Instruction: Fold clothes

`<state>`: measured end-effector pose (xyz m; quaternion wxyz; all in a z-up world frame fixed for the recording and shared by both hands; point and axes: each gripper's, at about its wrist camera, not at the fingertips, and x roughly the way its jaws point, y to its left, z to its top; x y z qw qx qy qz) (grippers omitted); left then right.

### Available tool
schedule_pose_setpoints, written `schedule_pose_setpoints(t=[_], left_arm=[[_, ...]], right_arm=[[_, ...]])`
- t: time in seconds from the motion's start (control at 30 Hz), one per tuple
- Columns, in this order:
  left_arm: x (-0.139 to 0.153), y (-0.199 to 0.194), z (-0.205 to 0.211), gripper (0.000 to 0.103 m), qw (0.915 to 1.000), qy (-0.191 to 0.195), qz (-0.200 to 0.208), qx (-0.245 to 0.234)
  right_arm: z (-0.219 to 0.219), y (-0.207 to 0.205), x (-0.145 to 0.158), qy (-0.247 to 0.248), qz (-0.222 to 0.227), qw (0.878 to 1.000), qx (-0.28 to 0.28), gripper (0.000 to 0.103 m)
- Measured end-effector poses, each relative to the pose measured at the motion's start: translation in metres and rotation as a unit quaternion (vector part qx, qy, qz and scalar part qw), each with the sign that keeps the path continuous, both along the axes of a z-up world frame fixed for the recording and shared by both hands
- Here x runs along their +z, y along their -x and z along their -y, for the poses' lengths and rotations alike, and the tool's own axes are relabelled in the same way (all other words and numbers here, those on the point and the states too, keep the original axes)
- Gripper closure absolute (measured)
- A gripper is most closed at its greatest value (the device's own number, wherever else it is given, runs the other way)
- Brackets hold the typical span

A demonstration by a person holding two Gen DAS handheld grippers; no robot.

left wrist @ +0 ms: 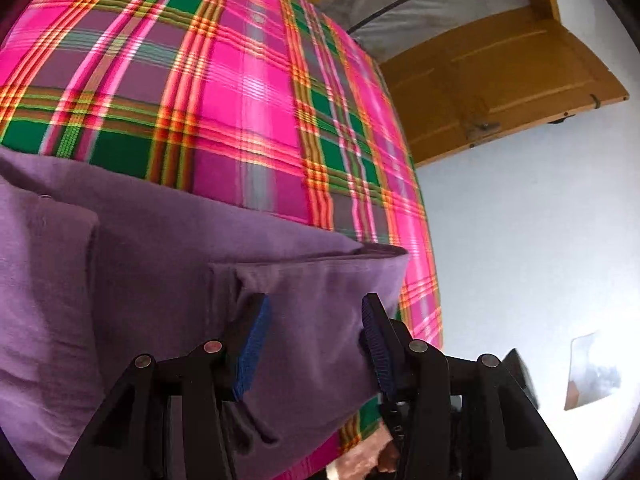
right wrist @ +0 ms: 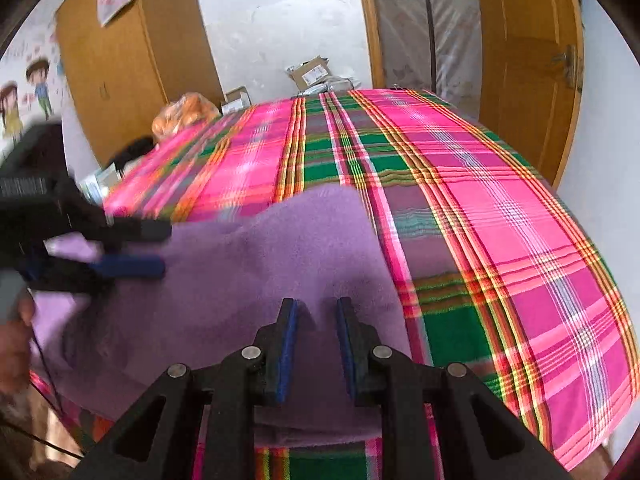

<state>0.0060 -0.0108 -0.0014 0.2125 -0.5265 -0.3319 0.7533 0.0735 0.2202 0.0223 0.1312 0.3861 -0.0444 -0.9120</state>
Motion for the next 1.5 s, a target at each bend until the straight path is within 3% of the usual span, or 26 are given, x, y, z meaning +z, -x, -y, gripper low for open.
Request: schedule_pose_setpoints(t=[0.2, 0.27, 0.47, 0.67, 0.83, 1.0, 1.13, 1.23, 1.33, 1.5], left_arm=[[-0.009, 0.000, -0.001, 0.054, 0.9999, 0.003, 0.010, 0.001], [-0.010, -0.001, 0.000, 0.054, 0.9999, 0.003, 0.011, 0.000], [-0.011, -0.002, 0.002, 0.054, 1.0000, -0.004, 0.008, -0.003], [-0.011, -0.003, 0.003, 0.054, 0.9999, -0.004, 0.008, -0.005], [-0.010, -0.007, 0.004, 0.054, 0.9999, -0.005, 0.009, -0.004], [-0.007, -0.014, 0.006, 0.054, 1.0000, 0.000, 0.009, -0.002], [-0.006, -0.023, 0.008, 0.054, 1.0000, -0.001, 0.007, 0.000], [-0.007, -0.031, 0.010, 0.054, 1.0000, 0.000, 0.002, -0.003], [-0.006, -0.039, 0.011, 0.054, 1.0000, 0.001, 0.001, -0.006], [-0.002, -0.054, 0.015, 0.054, 0.9998, 0.021, -0.003, -0.008]], right_arm=[[-0.001, 0.030, 0.011, -0.007, -0.009, 1.000, -0.009, 0.082], [0.002, 0.043, 0.006, -0.029, 0.005, 0.999, -0.021, 0.083], [-0.002, 0.061, -0.006, -0.033, 0.028, 0.998, -0.039, 0.080], [-0.022, 0.066, -0.009, 0.015, 0.043, 0.998, -0.036, 0.073], [-0.044, 0.042, 0.003, 0.029, 0.015, 0.997, -0.068, 0.073], [-0.051, 0.008, 0.016, 0.032, -0.016, 0.998, -0.059, 0.073], [-0.038, -0.013, 0.007, -0.004, -0.014, 0.999, -0.040, 0.073], [-0.031, -0.022, -0.003, -0.058, -0.007, 0.997, -0.053, 0.073], [-0.027, -0.031, 0.004, -0.076, -0.019, 0.995, -0.066, 0.073], [0.000, -0.043, 0.013, -0.040, -0.047, 0.998, -0.024, 0.073]])
